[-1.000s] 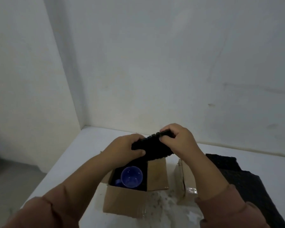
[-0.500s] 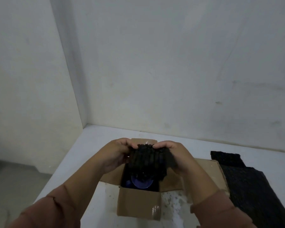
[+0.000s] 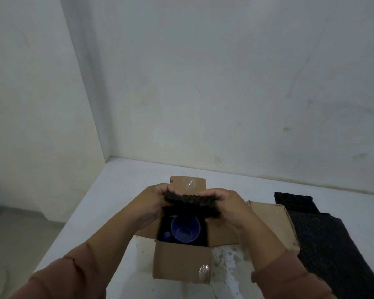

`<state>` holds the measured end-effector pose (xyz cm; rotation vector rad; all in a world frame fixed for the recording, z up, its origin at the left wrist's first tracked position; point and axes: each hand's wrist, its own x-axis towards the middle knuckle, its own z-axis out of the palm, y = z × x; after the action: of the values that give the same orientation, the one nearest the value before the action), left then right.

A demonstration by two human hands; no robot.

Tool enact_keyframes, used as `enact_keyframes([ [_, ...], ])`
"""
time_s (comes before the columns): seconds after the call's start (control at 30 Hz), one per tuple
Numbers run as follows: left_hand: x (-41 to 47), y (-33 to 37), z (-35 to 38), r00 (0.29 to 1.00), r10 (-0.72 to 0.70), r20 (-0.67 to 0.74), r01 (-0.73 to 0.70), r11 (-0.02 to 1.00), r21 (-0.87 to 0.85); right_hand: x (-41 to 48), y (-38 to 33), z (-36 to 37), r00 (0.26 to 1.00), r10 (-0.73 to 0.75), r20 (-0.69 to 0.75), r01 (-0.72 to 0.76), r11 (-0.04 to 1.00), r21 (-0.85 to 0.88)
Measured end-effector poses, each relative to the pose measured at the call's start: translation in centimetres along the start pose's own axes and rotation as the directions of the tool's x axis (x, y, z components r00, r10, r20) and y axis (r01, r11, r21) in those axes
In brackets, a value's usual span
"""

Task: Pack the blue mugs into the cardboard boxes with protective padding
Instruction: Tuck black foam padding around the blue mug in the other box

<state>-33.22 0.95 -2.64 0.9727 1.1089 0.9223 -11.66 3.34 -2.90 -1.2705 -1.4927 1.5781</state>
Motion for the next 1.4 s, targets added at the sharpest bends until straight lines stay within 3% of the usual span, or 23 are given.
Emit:
enact_keyframes([
  [0.13, -0.4, 0.0, -1.0, 0.991, -0.016, 0.132, 0.019, 1.000, -0.021, -0.3, -0.2, 0.0, 0.998, 0.059, 0.022, -0.058, 0.998, -0.009],
  [0.17, -0.4, -0.1, -1.2, 0.987, -0.036, 0.156, 0.029, 0.998, 0.049, -0.4, -0.1, 0.0, 0.997, 0.075, 0.035, -0.074, 0.996, -0.041],
  [0.23, -0.3, -0.4, -1.5, 0.985, -0.076, 0.157, 0.011, 0.925, 0.380, -0.7, 0.2, 0.3, 0.994, 0.088, 0.062, -0.072, 0.973, -0.221],
  [0.3, -0.1, -0.9, -1.3, 0.991, -0.042, 0.130, -0.077, 0.617, 0.784, -0.8, 0.8, 0.8, 0.992, 0.088, 0.094, -0.023, 0.842, -0.540],
  [0.33, -0.1, -1.2, -1.1, 0.992, 0.010, 0.126, -0.118, 0.438, 0.891, -0.8, 1.4, 1.3, 0.992, 0.072, 0.102, 0.015, 0.740, -0.672],
  [0.37, -0.1, -1.4, -0.9, 0.988, 0.058, 0.144, -0.155, 0.301, 0.941, -0.8, 1.9, 1.9, 0.994, 0.056, 0.096, 0.036, 0.661, -0.750],
  [0.43, 0.1, -2.1, -1.1, 0.974, 0.066, 0.216, -0.224, 0.151, 0.963, -0.9, 2.6, 2.7, 0.995, 0.037, 0.093, 0.048, 0.643, -0.764],
  [0.5, 0.3, -2.2, -1.7, 0.968, -0.036, 0.250, -0.243, 0.132, 0.961, -0.9, 3.0, 2.8, 0.988, 0.070, 0.140, 0.062, 0.644, -0.762],
  [0.6, 0.2, -2.1, -2.2, 0.950, -0.185, 0.251, -0.214, 0.200, 0.956, -0.6, 3.0, 2.7, 0.968, 0.147, 0.204, 0.072, 0.617, -0.784],
  [0.73, 0.6, -2.1, -1.7, 0.923, -0.239, 0.303, -0.280, 0.126, 0.952, -0.3, 3.0, 3.4, 0.953, 0.184, 0.239, 0.100, 0.555, -0.826],
  [0.83, 0.9, -2.3, -1.5, 0.899, -0.249, 0.361, -0.366, 0.029, 0.930, 0.1, 3.2, 3.9, 0.947, 0.195, 0.256, 0.138, 0.473, -0.870],
  [1.07, 1.1, -3.7, -1.3, 0.920, -0.202, 0.335, -0.379, -0.255, 0.889, 0.8, 3.9, 4.6, 0.922, 0.242, 0.303, 0.232, 0.283, -0.931],
  [1.23, 1.4, -3.8, -1.0, 0.946, -0.191, 0.263, -0.295, -0.159, 0.942, 1.0, 4.0, 4.7, 0.915, 0.222, 0.336, 0.321, 0.103, -0.942],
  [1.33, 1.5, -3.7, -0.6, 0.942, -0.217, 0.257, -0.306, -0.232, 0.923, 1.0, 4.3, 4.5, 0.910, 0.210, 0.358, 0.353, 0.064, -0.933],
  [1.4, 1.7, -3.8, -0.3, 0.938, -0.242, 0.248, -0.309, -0.264, 0.914, 1.1, 4.4, 4.6, 0.917, 0.185, 0.353, 0.341, 0.093, -0.935],
])
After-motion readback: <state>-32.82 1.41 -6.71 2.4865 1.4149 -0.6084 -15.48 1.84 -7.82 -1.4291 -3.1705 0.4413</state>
